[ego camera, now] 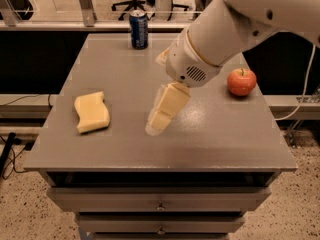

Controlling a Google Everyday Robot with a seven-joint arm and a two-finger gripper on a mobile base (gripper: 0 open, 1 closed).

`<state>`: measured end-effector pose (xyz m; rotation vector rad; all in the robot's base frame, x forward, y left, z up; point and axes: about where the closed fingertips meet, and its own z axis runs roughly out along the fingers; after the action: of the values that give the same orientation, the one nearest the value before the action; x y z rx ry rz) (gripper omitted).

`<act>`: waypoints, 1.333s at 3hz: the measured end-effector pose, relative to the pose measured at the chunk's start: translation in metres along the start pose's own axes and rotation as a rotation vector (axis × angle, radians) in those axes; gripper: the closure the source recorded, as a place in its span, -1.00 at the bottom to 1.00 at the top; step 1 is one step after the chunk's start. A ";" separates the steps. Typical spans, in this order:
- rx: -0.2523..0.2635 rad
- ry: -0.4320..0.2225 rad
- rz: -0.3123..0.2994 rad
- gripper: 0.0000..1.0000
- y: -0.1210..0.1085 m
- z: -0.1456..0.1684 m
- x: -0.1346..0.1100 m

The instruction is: Move sponge near pepsi can

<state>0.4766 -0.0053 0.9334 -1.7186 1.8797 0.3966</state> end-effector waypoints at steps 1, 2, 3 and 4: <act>0.026 -0.160 0.153 -1.00 -0.022 0.043 -0.045; 0.033 -0.229 0.261 -1.00 -0.038 0.072 -0.076; 0.053 -0.255 0.365 -1.00 -0.046 0.103 -0.095; 0.098 -0.247 0.477 -1.00 -0.049 0.130 -0.094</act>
Offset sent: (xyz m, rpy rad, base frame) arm 0.0866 0.1425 -0.0135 0.3919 0.1512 -0.3053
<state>0.5527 0.1385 0.8908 -1.0886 2.0690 0.6536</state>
